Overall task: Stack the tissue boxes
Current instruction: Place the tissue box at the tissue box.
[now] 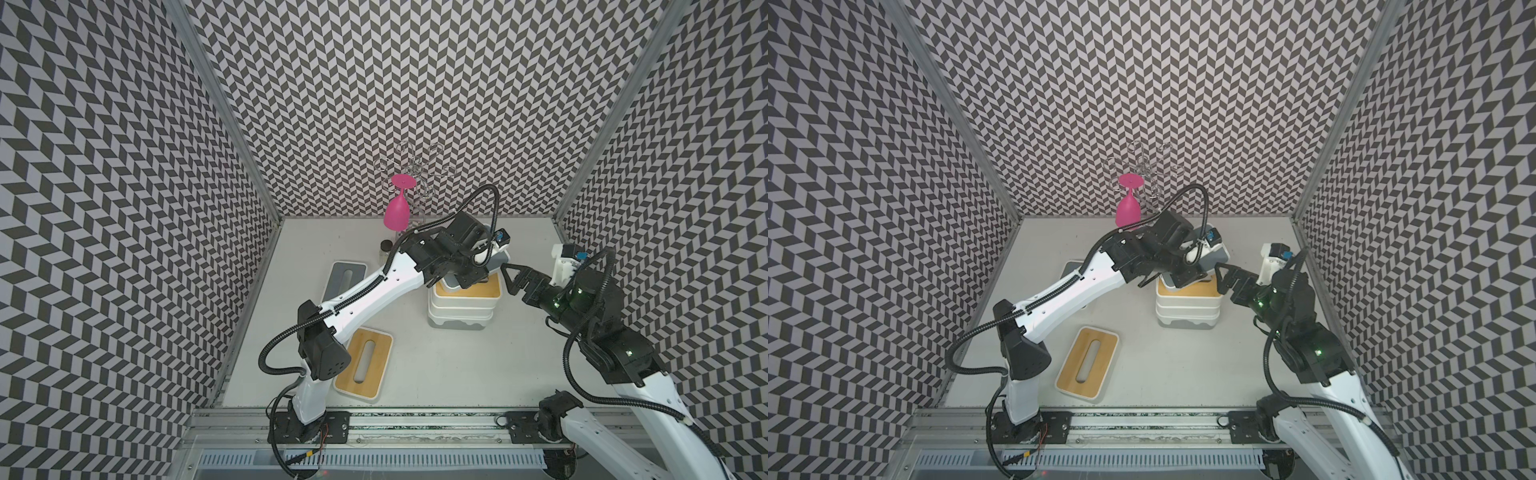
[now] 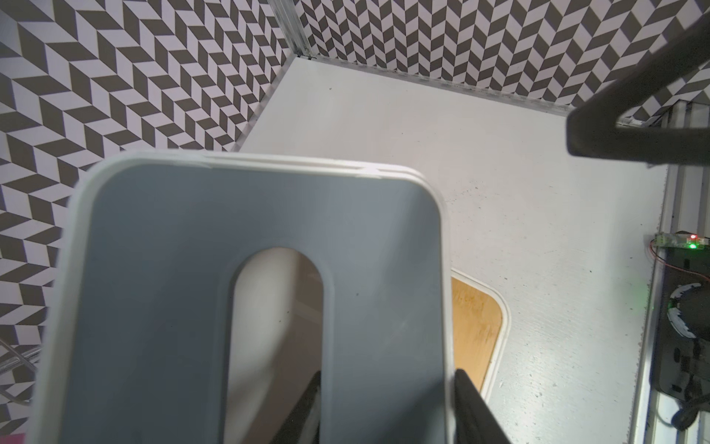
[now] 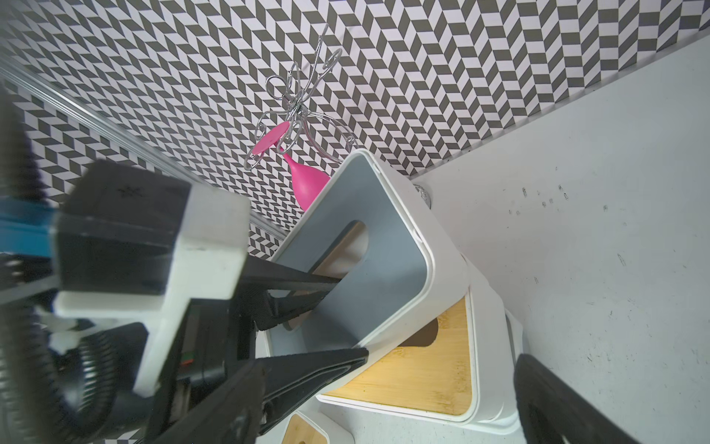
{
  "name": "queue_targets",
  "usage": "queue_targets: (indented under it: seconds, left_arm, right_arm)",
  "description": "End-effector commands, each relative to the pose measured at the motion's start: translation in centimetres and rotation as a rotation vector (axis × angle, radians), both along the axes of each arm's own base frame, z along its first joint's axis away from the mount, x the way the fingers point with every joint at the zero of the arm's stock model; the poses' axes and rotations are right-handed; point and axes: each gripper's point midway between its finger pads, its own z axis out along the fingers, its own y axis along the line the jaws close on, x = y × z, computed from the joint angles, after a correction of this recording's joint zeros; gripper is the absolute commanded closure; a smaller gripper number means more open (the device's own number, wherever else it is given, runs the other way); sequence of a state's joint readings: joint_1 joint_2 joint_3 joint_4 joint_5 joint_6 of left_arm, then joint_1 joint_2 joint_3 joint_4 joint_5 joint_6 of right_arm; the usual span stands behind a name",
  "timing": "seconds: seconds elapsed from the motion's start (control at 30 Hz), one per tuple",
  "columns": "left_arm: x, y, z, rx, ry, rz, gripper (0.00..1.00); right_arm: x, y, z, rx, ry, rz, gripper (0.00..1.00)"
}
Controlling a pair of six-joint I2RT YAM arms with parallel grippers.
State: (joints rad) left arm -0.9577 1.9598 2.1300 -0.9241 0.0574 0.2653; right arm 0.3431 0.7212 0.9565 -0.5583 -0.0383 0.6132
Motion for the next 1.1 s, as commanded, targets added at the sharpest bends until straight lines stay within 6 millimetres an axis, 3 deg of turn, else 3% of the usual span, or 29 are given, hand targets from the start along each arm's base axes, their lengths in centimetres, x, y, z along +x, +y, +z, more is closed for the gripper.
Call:
queue_targets:
  seconds: [0.0, 0.47, 0.73, 1.07]
  left_arm:
    - [-0.4, -0.1, 1.4, -0.007, -0.027, -0.033, 0.71]
    - [-0.3, -0.5, -0.1, 0.017, 0.003, -0.030, 0.50]
    - [-0.4, -0.8, -0.6, 0.025, 0.012, -0.037, 0.43]
    - [-1.4, -1.2, 1.7, -0.027, -0.022, -0.069, 0.36]
  right_arm:
    - [0.0, -0.3, 0.7, 0.016, -0.028, -0.015, 0.01]
    - [0.0, 0.0, 0.8, 0.034, -0.033, -0.001, 0.01]
    - [0.1, 0.3, 0.7, 0.041, -0.031, 0.011, 0.01]
    - [0.1, 0.1, 0.8, 0.039, -0.038, 0.000, 0.01]
